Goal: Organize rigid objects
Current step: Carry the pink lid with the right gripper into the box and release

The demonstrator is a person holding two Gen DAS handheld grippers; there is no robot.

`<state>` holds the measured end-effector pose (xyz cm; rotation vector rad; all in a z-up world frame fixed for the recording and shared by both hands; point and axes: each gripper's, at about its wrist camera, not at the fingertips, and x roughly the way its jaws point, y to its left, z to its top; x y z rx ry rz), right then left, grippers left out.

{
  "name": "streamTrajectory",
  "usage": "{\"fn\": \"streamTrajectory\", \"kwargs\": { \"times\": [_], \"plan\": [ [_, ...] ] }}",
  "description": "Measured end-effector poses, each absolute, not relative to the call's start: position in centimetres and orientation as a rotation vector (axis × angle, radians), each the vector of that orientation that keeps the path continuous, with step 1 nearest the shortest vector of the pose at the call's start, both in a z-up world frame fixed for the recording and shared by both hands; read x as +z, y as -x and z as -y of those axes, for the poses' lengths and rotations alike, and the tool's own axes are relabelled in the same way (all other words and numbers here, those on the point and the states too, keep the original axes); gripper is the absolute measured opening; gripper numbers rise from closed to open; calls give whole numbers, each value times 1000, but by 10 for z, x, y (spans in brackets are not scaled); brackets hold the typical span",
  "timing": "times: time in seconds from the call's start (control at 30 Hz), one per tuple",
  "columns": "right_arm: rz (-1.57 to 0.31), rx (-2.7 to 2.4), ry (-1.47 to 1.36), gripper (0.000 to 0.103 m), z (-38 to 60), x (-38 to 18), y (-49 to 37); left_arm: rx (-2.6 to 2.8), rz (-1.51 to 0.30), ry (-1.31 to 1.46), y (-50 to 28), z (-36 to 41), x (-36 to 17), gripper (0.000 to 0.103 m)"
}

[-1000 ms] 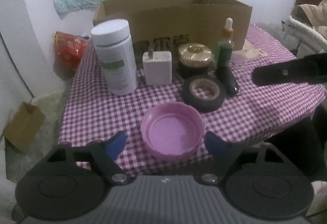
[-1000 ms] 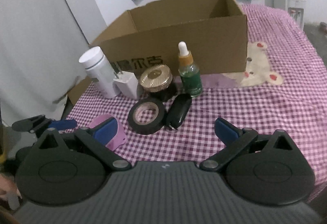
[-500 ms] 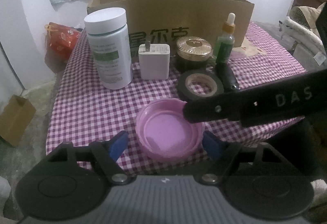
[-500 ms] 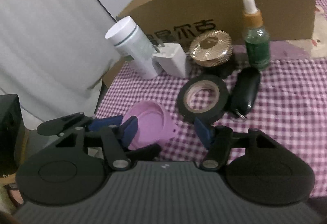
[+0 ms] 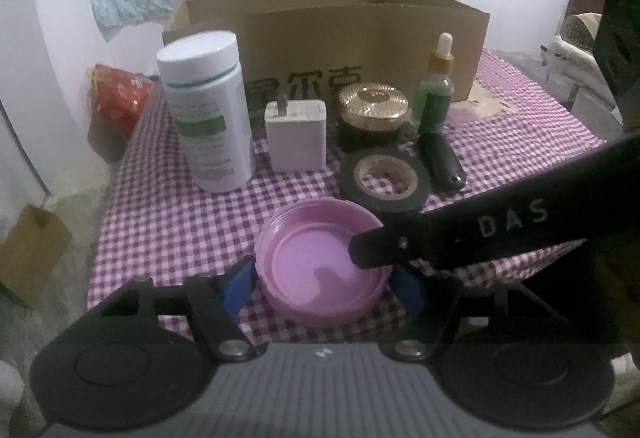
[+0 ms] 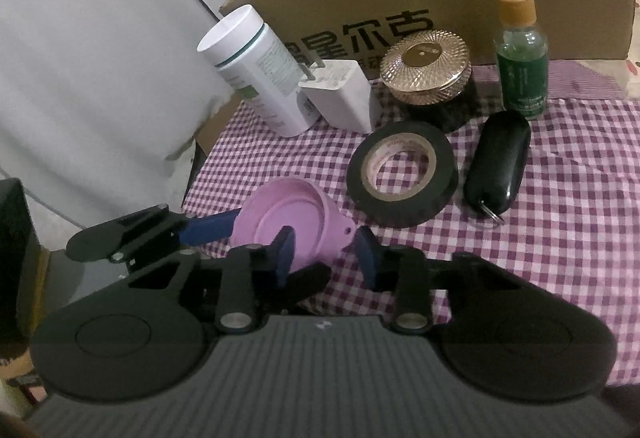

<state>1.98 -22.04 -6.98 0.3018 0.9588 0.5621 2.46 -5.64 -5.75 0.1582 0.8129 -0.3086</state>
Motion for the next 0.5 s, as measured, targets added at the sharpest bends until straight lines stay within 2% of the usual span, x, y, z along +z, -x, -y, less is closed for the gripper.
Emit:
{"fn": "streamTrajectory", "kwargs": {
  "times": [0.2,0.5],
  "plan": [
    [-907,581,-295,28,220,-50,-13,-303,-745,-160,-16,52,-34,73],
    [-673,669,-198,28,215,39,-29,-270,-534,-208,-36,48,54,73]
  ]
}}
